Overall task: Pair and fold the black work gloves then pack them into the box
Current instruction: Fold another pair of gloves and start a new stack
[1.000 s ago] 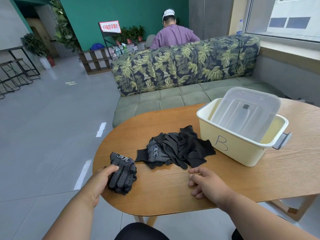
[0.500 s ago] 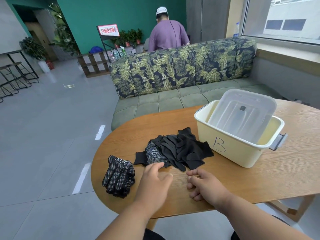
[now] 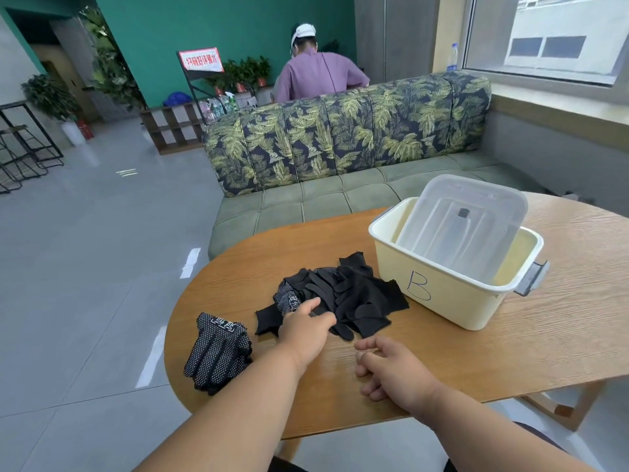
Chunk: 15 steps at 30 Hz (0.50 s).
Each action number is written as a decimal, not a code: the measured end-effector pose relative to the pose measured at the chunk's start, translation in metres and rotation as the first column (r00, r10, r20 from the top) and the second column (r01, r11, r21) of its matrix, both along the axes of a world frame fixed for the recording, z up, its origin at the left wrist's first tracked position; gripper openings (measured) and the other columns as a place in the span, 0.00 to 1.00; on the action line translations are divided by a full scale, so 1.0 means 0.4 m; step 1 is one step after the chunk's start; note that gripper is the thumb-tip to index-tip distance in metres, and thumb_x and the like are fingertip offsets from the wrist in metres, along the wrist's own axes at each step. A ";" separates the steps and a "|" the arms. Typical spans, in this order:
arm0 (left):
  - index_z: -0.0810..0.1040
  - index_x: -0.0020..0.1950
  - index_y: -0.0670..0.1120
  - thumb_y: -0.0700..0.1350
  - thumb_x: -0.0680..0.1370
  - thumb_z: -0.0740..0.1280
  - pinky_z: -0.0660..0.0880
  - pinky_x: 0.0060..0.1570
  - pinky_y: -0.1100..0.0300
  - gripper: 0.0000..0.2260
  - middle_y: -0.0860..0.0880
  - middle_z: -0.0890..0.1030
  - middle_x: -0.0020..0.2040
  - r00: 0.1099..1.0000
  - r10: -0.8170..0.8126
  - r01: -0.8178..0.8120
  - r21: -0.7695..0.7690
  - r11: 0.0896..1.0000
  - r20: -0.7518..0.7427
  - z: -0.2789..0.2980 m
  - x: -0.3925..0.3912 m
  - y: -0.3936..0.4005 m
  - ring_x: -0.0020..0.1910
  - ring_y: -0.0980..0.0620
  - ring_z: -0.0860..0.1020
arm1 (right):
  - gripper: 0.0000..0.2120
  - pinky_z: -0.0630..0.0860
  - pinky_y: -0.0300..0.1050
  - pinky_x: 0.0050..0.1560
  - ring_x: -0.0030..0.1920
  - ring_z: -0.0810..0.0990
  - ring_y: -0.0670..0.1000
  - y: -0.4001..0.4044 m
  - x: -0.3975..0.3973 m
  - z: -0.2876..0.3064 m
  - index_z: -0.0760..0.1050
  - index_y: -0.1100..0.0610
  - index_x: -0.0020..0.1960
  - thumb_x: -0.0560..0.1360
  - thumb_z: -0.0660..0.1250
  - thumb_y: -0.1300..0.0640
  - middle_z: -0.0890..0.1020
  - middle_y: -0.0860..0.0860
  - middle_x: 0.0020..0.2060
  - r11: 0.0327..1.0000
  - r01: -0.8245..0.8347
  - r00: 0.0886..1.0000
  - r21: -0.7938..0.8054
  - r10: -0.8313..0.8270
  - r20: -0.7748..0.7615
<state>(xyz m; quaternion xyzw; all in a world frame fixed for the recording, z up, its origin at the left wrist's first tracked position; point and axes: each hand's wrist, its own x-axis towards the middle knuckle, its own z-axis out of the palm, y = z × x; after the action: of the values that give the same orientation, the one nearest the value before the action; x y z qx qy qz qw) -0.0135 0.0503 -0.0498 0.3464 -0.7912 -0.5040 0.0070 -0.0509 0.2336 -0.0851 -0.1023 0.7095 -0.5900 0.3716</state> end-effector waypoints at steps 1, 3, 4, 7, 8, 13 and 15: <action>0.72 0.75 0.60 0.57 0.70 0.68 0.69 0.71 0.48 0.32 0.52 0.70 0.75 0.999 0.044 -0.042 0.074 0.996 -0.024 -0.006 -0.006 -0.002 0.70 0.48 0.72 | 0.08 0.80 0.45 0.38 0.36 0.82 0.53 0.000 0.000 0.000 0.76 0.52 0.61 0.83 0.66 0.55 0.83 0.53 0.42 1.000 -0.001 1.000 -0.002 0.001 0.000; 0.68 0.79 0.53 0.53 0.75 0.68 0.66 0.74 0.49 0.32 0.50 0.69 0.78 0.994 0.096 -0.086 0.166 0.982 -0.053 -0.014 -0.016 0.001 0.74 0.47 0.70 | 0.08 0.81 0.45 0.40 0.36 0.82 0.53 0.002 -0.003 -0.001 0.76 0.51 0.61 0.82 0.66 0.54 0.84 0.54 0.43 1.000 -0.004 1.000 0.005 0.004 -0.003; 0.67 0.81 0.50 0.49 0.77 0.67 0.65 0.74 0.50 0.31 0.50 0.69 0.79 0.991 0.111 -0.097 0.184 0.978 -0.070 -0.019 -0.017 0.004 0.75 0.47 0.69 | 0.08 0.82 0.45 0.40 0.36 0.82 0.53 0.003 -0.004 -0.002 0.76 0.51 0.61 0.82 0.66 0.54 0.84 0.54 0.43 1.000 -0.007 1.000 0.010 0.007 -0.005; 0.67 0.81 0.50 0.45 0.79 0.66 0.65 0.70 0.55 0.29 0.51 0.68 0.78 0.976 0.157 -0.140 0.116 0.983 -0.153 -0.019 -0.002 0.027 0.73 0.52 0.69 | 0.08 0.82 0.45 0.41 0.36 0.83 0.53 0.004 -0.008 -0.005 0.76 0.50 0.61 0.82 0.66 0.54 0.84 0.54 0.44 1.000 -0.009 1.000 0.007 0.009 -0.003; 0.67 0.80 0.50 0.44 0.79 0.66 0.65 0.67 0.56 0.28 0.52 0.68 0.76 0.968 0.164 -0.153 0.074 0.985 -0.188 -0.014 0.011 0.040 0.69 0.54 0.71 | 0.08 0.82 0.46 0.40 0.36 0.83 0.53 0.004 -0.009 -0.006 0.76 0.51 0.61 0.82 0.66 0.54 0.84 0.54 0.44 1.000 -0.006 1.000 0.000 0.006 -0.001; 0.65 0.81 0.54 0.44 0.78 0.69 0.56 0.73 0.64 0.31 0.60 0.64 0.70 0.956 0.015 -0.095 -0.261 0.961 -0.295 -0.030 0.137 0.142 0.72 0.62 0.62 | 0.09 0.79 0.47 0.37 0.35 0.82 0.54 0.001 -0.006 -0.010 0.77 0.54 0.59 0.84 0.64 0.51 0.82 0.55 0.44 0.999 0.021 1.000 -0.042 -0.020 0.010; 0.64 0.81 0.55 0.44 0.77 0.70 0.53 0.72 0.67 0.33 0.60 0.63 0.70 0.959 -0.033 -0.069 -0.346 0.936 -0.281 -0.051 0.183 0.171 0.72 0.63 0.59 | 0.11 0.80 0.47 0.38 0.35 0.82 0.53 0.000 -0.003 -0.010 0.78 0.55 0.58 0.84 0.64 0.48 0.82 0.55 0.44 0.999 0.032 0.999 -0.035 -0.033 -0.003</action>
<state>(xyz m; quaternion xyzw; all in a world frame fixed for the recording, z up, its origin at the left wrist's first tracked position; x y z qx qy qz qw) 0.0595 0.1186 -0.0700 0.2715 -0.8561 -0.3984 0.1863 -0.0521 0.2335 -0.0892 -0.0984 0.7012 -0.6083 0.3588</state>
